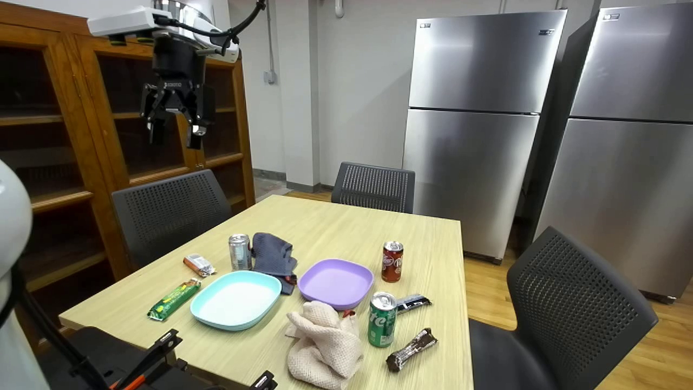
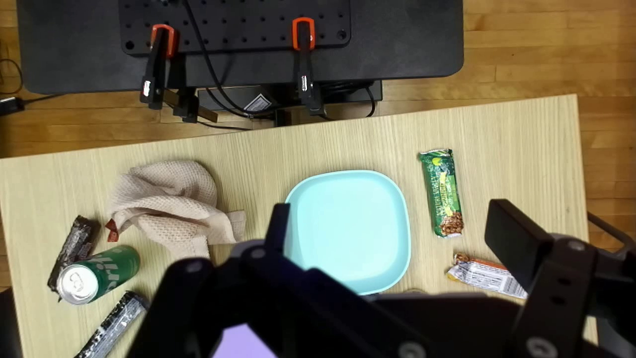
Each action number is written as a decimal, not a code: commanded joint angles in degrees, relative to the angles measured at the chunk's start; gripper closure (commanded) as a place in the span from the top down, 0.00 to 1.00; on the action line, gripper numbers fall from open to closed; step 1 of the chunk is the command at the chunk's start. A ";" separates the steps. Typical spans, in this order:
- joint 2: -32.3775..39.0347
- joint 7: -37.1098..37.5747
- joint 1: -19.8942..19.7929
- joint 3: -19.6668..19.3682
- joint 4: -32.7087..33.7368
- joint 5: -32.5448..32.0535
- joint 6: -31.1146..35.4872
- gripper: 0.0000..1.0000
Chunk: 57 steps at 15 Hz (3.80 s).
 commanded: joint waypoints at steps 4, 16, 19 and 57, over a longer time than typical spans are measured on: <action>0.61 0.12 -1.33 -0.94 -1.09 -3.21 3.03 1.00; 11.52 -0.49 -8.55 -9.20 -2.32 -14.32 16.34 1.00; 14.31 -1.43 -10.63 -12.12 -1.88 -15.95 19.07 1.00; 31.91 -19.17 -16.61 -21.47 5.63 -23.41 31.86 1.00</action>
